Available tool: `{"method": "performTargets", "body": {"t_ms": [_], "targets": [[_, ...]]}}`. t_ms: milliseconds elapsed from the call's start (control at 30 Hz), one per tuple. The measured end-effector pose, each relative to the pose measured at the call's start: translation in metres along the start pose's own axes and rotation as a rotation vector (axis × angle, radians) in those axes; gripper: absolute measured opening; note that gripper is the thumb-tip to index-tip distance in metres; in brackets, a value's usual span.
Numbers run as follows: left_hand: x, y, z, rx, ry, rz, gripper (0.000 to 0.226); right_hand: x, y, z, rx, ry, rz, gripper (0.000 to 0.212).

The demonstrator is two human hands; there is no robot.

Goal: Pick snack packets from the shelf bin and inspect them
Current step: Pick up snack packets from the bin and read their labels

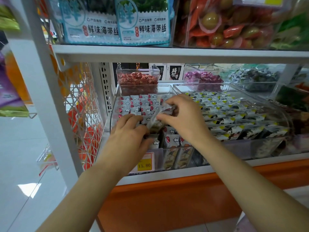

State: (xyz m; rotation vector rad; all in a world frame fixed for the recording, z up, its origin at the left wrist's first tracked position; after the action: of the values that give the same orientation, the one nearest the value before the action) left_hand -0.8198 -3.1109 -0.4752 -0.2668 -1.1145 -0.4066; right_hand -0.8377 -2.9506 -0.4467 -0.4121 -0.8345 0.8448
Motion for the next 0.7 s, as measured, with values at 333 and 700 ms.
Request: {"method": "performTargets", "body": {"t_ms": [333,700], "targets": [[0.012,-0.015,-0.001,0.002,0.087,0.099,0.04,-0.033,0.008,0.015,0.086,-0.594,-0.41,0.029],[0.014,-0.02,-0.001,0.029,0.101,0.026,0.034,-0.039,0.016,0.051,-0.004,-0.395,-0.237,0.011]]}}
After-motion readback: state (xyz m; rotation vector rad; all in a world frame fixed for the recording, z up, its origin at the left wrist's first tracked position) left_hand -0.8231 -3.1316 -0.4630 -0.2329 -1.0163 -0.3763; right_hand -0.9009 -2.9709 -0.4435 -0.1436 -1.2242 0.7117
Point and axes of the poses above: each hand's wrist, its own z-axis towards the middle knuckle, its own x-axis out of the back of the hand, y = z × x, the point moved 2 cm from there along z, towards the middle knuckle, and after that the axes turned 11 degrees about z, right-handed, at the moved point
